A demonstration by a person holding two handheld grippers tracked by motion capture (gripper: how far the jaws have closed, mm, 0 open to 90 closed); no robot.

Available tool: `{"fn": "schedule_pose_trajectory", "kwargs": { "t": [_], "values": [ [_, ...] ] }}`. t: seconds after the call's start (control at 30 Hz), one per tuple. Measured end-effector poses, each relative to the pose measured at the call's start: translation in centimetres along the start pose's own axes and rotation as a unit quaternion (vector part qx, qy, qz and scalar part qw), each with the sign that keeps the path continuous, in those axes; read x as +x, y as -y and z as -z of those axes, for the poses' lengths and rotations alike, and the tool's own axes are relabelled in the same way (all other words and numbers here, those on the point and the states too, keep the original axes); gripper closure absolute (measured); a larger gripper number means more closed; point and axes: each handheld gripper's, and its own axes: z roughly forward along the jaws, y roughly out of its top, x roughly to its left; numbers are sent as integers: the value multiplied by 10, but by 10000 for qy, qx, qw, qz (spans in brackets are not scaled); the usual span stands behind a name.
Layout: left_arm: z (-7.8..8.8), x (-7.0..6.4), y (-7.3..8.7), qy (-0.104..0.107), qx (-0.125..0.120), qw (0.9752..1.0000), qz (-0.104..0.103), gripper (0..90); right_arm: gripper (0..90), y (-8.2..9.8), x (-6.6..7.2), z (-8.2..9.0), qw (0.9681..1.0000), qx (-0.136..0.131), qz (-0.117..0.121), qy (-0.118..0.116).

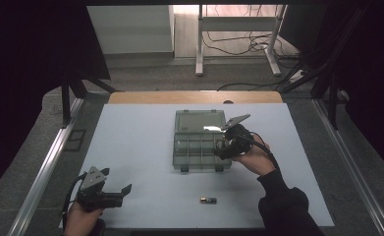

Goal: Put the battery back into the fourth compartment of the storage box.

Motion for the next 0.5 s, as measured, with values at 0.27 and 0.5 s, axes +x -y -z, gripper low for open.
{"fn": "schedule_pose_trajectory", "kwargs": {
  "t": [0.27,0.5],
  "values": [
    [0,0,0,-2,3,10000,-3,30,57,6,9,8,9999,-46,123,-23],
    [0,0,0,-4,4,10000,-6,30,17,10,22,18,9996,-128,148,-190]
  ]
}}
